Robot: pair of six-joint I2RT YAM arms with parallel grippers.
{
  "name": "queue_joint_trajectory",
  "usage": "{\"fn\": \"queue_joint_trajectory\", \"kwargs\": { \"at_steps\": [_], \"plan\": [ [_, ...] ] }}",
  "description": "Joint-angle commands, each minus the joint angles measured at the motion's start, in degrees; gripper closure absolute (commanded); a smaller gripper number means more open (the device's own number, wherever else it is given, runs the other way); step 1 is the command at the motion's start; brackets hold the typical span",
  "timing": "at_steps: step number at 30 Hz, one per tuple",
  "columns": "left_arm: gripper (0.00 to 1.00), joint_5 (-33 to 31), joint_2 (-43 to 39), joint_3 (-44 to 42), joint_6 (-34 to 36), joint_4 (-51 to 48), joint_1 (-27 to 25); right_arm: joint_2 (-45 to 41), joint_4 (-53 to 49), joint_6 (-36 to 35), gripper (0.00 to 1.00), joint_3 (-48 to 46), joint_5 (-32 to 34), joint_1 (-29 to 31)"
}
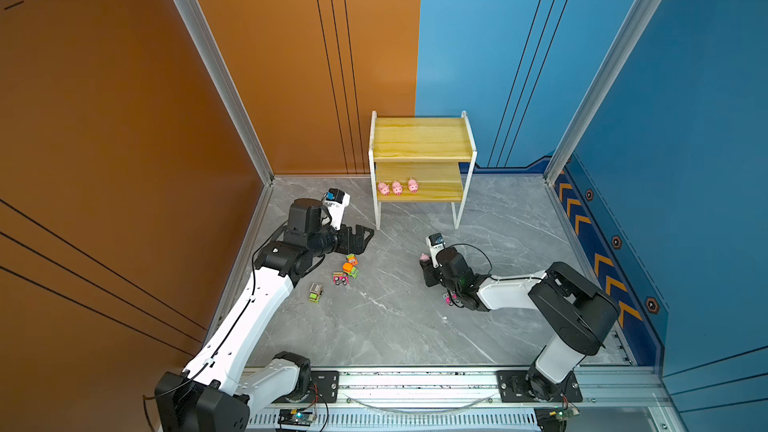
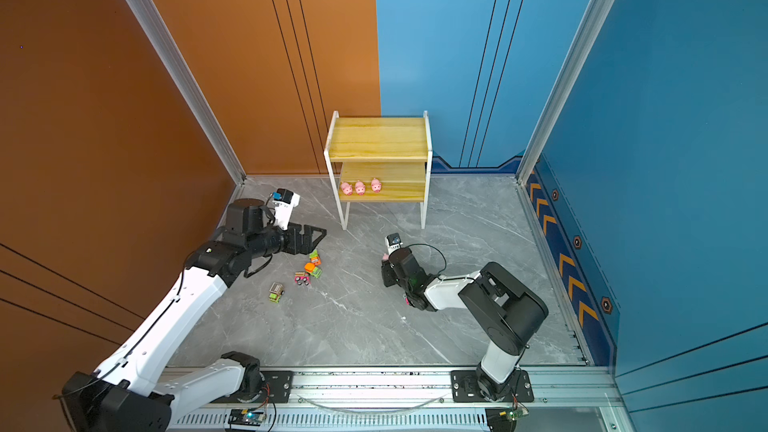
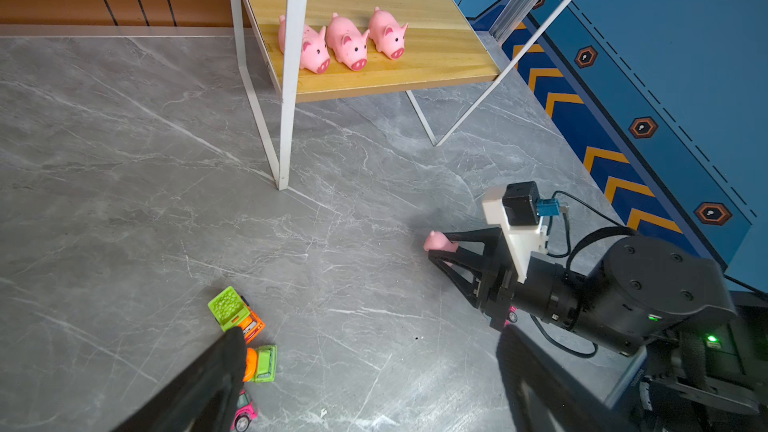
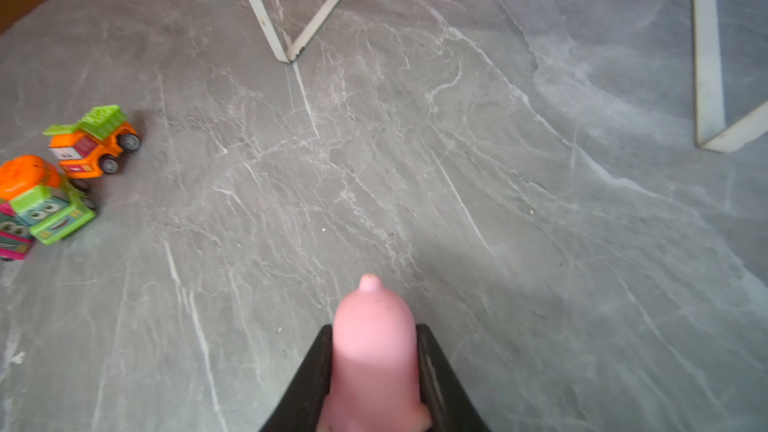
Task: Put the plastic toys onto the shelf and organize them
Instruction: 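Lower the right gripper onto the pink pig and close on it, then lift the pink pig off the floor with the right gripper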
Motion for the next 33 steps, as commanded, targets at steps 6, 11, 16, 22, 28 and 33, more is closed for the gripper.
{"fn": "queue_joint_trajectory", "kwargs": {
  "at_steps": [6,11,16,22,28,33],
  "plan": [
    [0.05,1.4,-0.5,-0.6,-0.8,0.7,0.8,0.0,-8.3,-3.9,0.67,3.7,-9.6,-0.1],
    [0.05,1.5,-0.4,-0.6,-0.8,0.7,0.9,4.8,-9.5,-5.7,0.66,6.4,-10.8,1.9],
    [0.05,1.4,-0.1,-0.6,-0.8,0.8,1.1,9.2,-10.4,-7.6,0.66,10.0,-11.1,3.8],
    [0.05,1.3,0.0,-0.6,-0.8,0.8,1.3,11.9,-10.7,-8.8,0.59,12.9,-11.0,4.9],
    [0.05,1.4,0.2,-0.6,-0.8,0.8,1.4,11.1,-9.6,-9.5,0.44,12.3,-9.4,5.4],
    [0.05,1.4,0.5,-0.6,-0.8,0.8,1.3,7.3,-5.7,-9.6,0.4,8.8,-8.1,6.1]
  ]
}}
